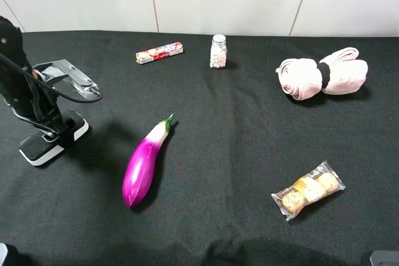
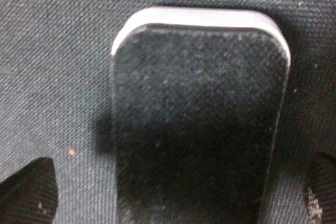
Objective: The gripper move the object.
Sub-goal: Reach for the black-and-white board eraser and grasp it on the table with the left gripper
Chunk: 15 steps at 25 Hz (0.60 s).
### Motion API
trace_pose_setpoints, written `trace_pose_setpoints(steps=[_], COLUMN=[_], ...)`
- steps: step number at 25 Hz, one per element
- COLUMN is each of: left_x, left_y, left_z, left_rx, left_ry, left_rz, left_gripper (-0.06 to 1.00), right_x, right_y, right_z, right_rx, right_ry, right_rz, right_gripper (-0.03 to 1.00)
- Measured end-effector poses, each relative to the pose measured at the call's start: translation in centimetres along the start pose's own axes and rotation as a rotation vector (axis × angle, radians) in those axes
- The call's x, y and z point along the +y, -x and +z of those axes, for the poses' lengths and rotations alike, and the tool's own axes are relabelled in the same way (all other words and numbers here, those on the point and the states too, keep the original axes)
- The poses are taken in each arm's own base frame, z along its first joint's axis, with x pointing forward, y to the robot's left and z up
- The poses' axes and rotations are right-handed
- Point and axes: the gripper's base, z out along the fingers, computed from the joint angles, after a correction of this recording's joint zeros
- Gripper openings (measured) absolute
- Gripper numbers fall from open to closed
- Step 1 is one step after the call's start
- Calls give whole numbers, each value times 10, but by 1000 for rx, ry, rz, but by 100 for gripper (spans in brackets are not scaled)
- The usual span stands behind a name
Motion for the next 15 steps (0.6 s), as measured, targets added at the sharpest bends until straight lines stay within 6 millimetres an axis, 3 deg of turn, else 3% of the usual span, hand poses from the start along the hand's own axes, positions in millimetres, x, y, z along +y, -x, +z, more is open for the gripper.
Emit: trace_pose_setpoints(steps=[15], left_x=[-5], left_y=[-4], left_z=[22], left_rx=[-7], left_ry=[-16], left_rz=[10], left_gripper=[98], right_x=[0], right_y=[0], right_z=[0], right_rx=[0], right_ry=[0], right_rz=[0], right_gripper=[69])
